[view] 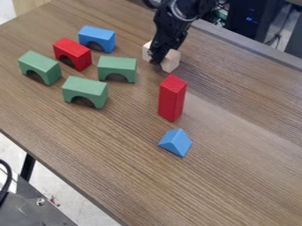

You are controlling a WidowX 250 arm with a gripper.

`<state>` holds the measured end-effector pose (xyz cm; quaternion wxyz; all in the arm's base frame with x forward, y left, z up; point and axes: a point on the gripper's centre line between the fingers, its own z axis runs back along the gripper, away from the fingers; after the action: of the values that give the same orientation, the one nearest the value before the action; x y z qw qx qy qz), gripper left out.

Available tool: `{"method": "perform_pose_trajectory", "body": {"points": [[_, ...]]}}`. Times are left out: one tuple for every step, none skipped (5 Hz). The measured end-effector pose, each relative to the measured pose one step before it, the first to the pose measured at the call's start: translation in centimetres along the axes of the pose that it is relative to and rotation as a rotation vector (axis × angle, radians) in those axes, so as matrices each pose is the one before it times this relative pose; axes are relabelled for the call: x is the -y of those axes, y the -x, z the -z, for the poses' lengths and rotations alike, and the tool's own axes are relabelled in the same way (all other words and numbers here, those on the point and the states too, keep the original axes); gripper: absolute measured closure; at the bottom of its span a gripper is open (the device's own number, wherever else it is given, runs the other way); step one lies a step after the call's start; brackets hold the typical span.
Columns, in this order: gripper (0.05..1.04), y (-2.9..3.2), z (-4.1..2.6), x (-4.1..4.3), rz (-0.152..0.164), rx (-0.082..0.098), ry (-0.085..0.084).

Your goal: Transferred the wooden arc on the top of the blue arc

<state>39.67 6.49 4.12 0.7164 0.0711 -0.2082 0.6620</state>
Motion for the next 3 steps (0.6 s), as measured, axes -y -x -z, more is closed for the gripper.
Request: {"method": "perform_pose_trajectory", "body": {"points": [[0.519,-0.154,-0.624,-0.320,-0.0128,-0.0067,0.0047],[0.519,-1.661,-2.430,0.414,-0.0588,0.0157,0.0456],[0.519,-0.837,-1.502,-0.129,-0.0450,0.0060,0.0201]]}}
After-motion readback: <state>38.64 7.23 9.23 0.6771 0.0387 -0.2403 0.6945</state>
